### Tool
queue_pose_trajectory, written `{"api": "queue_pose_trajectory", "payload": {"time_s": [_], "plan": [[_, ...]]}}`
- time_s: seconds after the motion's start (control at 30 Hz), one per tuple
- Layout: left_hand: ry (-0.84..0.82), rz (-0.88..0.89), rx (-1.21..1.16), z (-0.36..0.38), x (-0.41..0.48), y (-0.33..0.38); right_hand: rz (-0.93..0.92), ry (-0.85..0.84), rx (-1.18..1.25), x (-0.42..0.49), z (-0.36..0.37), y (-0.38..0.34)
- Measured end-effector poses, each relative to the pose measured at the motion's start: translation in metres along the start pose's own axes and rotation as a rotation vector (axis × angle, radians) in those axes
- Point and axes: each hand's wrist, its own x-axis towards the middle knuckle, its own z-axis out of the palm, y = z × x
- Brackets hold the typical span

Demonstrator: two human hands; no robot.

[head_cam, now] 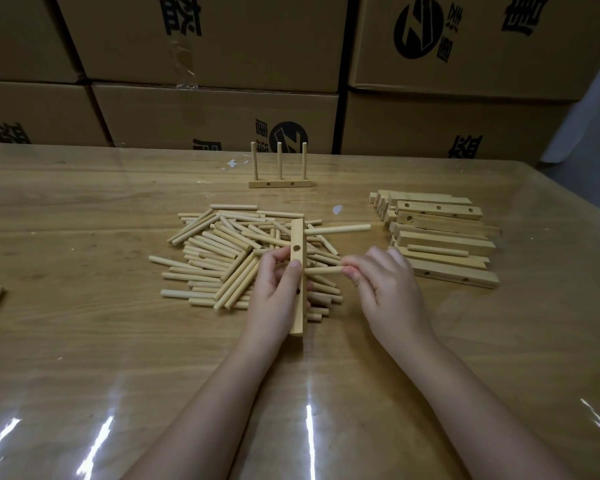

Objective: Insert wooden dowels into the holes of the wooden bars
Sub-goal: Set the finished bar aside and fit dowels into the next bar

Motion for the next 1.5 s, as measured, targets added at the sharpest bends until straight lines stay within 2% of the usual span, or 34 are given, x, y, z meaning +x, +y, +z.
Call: {"api": "queue_pose_trajectory", "payload": {"time_s": [0.33,0.47,0.53,0.6,0.7,0.93,1.07,1.33,1.5], "plan": [[-0.02,0.05,0.097,0.0,-0.002,-0.002,0.085,-0.074,0.099,0.0,-0.001,0.003],[-0.034,-0.001,0.063,0.001,-0.001,-0.002,0.191,-0.127,0.265,-0.003,0.0,0.004],[-0.023,-0.034,0.034,0.001,-0.001,-0.001,0.293,-0.076,0.374,-0.004,-0.002,0.006],[-0.01,-0.056,0.024,0.0,0.001,-0.001,0.395,0.069,0.523,-0.003,-0.004,0.01],[-0.026,-0.064,0.026,-0.001,0.001,0.0,0.461,0.166,0.667,-0.001,-0.008,0.019],[-0.103,-0.069,0.06,-0.001,-0.001,-0.002,0.427,0.162,0.658,0.001,-0.014,0.022],[-0.155,-0.052,0.094,-0.002,-0.002,-0.005,0.477,0.199,0.664,0.003,-0.016,0.024],[-0.146,-0.034,0.144,-0.002,-0.002,-0.006,0.521,0.219,0.637,0.003,-0.013,0.024],[-0.158,-0.062,0.077,-0.002,-0.002,-0.004,0.457,0.21,0.687,0.005,-0.017,0.022]]}}
